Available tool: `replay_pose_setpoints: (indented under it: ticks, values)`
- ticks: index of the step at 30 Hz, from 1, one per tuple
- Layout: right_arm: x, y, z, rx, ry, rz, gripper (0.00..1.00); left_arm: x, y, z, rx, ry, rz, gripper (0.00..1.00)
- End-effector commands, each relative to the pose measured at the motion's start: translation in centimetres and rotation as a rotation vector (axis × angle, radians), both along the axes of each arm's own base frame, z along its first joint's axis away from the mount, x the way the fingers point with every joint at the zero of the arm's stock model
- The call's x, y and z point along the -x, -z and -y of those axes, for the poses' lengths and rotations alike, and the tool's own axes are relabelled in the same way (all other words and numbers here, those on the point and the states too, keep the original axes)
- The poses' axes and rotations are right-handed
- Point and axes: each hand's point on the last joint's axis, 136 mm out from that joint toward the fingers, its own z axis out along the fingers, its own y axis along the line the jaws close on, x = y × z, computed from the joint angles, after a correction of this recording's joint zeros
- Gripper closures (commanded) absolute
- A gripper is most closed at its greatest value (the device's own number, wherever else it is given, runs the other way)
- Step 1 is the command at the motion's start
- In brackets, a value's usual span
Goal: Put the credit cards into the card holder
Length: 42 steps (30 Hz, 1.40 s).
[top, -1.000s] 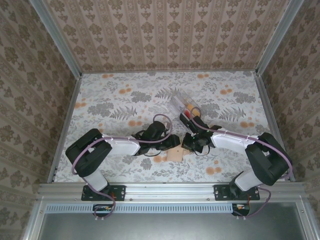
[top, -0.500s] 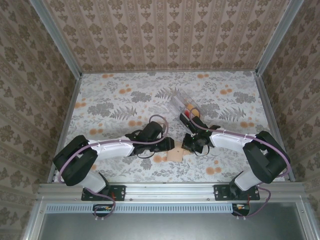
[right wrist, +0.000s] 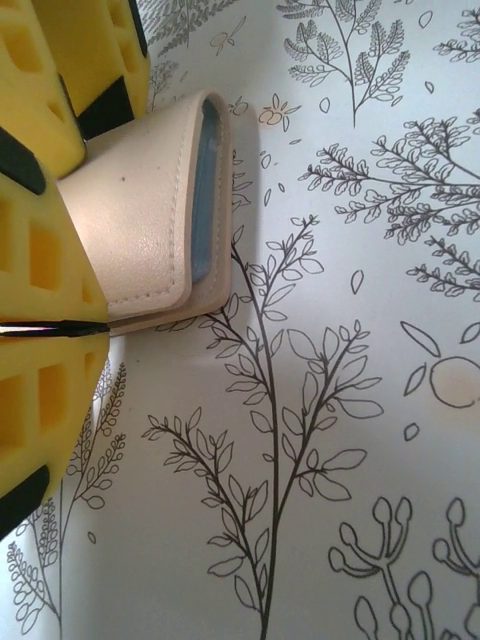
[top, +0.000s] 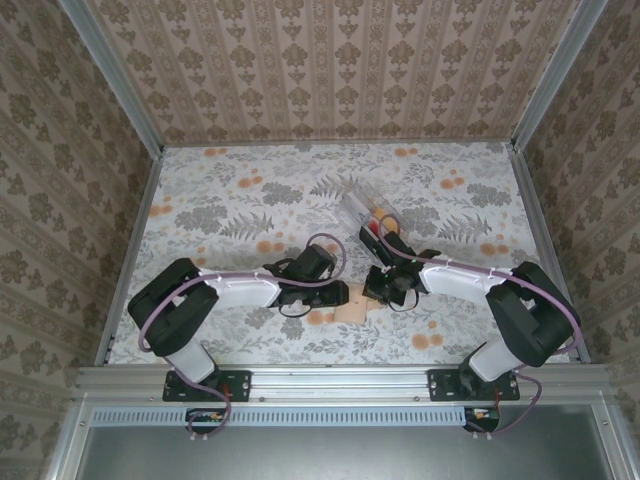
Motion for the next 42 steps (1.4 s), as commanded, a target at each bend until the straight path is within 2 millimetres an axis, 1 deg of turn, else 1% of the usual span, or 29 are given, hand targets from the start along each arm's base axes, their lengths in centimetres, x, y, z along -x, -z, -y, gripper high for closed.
replay_pose_setpoints:
  ticks: [1, 5, 7, 8, 10, 12, 14, 19, 21, 25, 32, 38, 42]
  values:
    - [-0.3, -1.8, 0.0, 0.011, -0.021, 0.031, 0.86, 0.5, 0.7, 0.3, -0.018, 0.027, -0.007, 0.62]
    - [0.0, -3.1, 1.0, 0.05, -0.018, 0.055, 0.83, 0.6, 1.3, 0.2, -0.028, 0.017, -0.018, 0.64]
    - [0.3, -3.4, 2.0, 0.087, -0.011, 0.058, 0.79, 0.6, 1.5, 0.1, -0.031, 0.011, -0.022, 0.65]
    - [0.4, -4.1, 2.4, 0.094, -0.005, 0.076, 0.77, 0.6, 1.5, 0.1, -0.031, 0.008, -0.022, 0.65]
    - [1.2, -4.1, 3.7, 0.14, 0.004, 0.062, 0.74, 0.6, 1.5, 0.2, -0.03, 0.006, -0.021, 0.65]
    - [1.8, -4.1, 4.4, 0.158, 0.005, 0.053, 0.72, 0.7, 1.6, 0.1, -0.03, 0.004, -0.022, 0.65]
    - [2.2, -4.0, 4.2, 0.138, -0.012, 0.048, 0.69, 0.7, 1.5, 0.2, -0.028, 0.005, -0.02, 0.65]
    - [2.9, -4.4, 2.4, 0.041, -0.069, 0.037, 0.67, 0.7, 1.4, 0.3, -0.024, 0.004, -0.02, 0.66]
    - [3.3, -4.1, 2.5, 0.048, -0.076, 0.021, 0.66, 0.7, 1.4, 0.4, -0.021, 0.007, -0.019, 0.66]
    - [3.8, -3.1, 3.6, 0.109, -0.066, -0.009, 0.67, 0.6, 1.3, 0.5, -0.018, 0.006, -0.018, 0.66]
    - [3.9, -2.2, 3.3, 0.116, -0.077, -0.045, 0.71, 0.7, 1.3, 0.5, -0.016, 0.007, -0.019, 0.66]
    - [4.2, -2.2, 3.1, 0.107, -0.093, -0.049, 0.77, 0.7, 1.3, 0.4, -0.017, 0.003, -0.019, 0.66]
    - [4.3, -2.1, 3.1, 0.105, -0.098, -0.054, 0.79, 0.6, 1.2, 0.4, -0.015, 0.002, -0.018, 0.66]
